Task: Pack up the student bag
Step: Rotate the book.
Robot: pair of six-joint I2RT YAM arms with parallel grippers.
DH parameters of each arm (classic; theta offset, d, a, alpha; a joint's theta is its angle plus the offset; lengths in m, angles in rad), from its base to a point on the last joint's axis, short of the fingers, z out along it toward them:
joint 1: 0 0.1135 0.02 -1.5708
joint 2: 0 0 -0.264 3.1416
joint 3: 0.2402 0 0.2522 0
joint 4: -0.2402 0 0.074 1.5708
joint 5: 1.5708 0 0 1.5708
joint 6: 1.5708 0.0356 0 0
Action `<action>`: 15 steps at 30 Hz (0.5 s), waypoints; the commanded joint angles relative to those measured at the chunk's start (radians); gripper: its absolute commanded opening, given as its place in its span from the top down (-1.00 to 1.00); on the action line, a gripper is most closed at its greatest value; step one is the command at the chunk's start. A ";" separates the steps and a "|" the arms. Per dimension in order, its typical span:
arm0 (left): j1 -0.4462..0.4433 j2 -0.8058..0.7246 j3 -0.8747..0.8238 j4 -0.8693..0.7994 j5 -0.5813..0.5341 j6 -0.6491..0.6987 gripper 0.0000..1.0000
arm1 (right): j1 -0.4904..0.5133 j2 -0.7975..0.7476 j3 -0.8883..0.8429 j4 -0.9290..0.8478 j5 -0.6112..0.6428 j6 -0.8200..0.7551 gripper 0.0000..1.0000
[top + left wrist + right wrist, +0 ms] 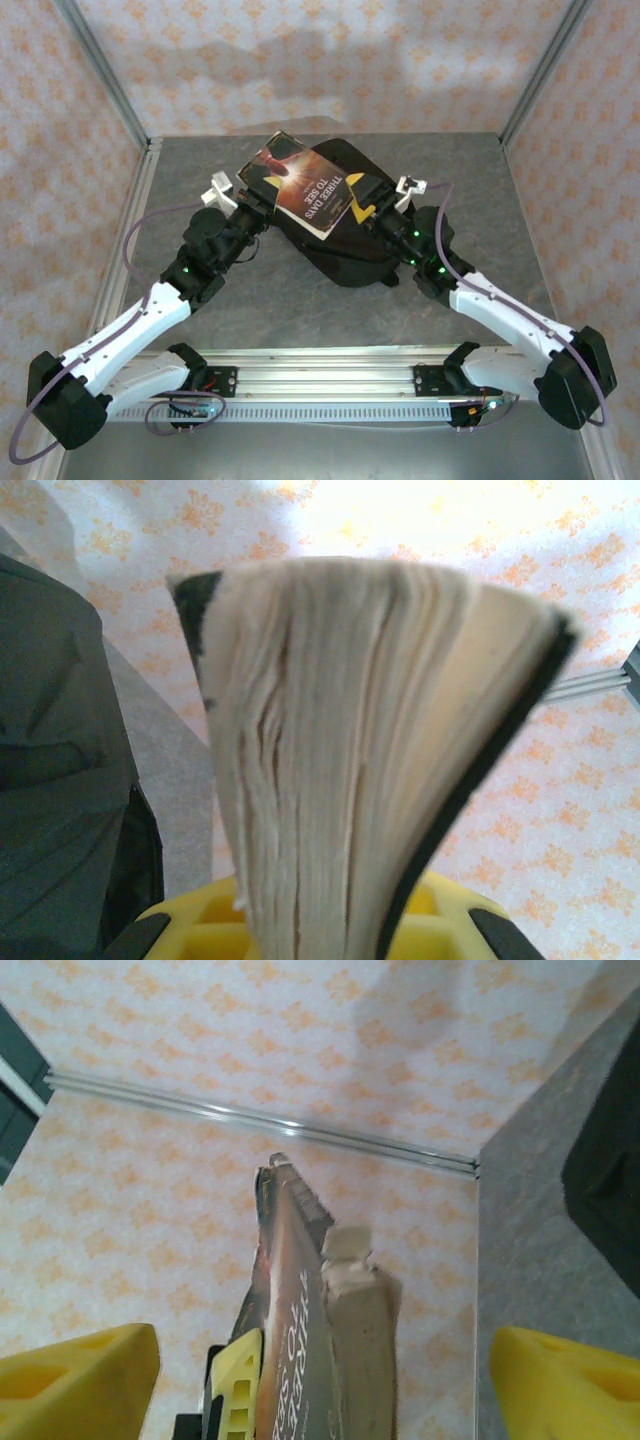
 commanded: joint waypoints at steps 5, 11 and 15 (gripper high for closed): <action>-0.009 0.002 -0.003 0.093 -0.038 -0.047 1.00 | 0.048 0.060 -0.004 0.195 -0.008 0.083 -0.24; -0.008 0.019 0.005 0.085 -0.030 -0.053 1.00 | 0.071 0.080 0.002 0.190 -0.009 0.084 -0.11; -0.009 0.032 0.016 0.075 -0.021 -0.057 1.00 | 0.073 0.080 -0.004 0.188 -0.010 0.090 -0.06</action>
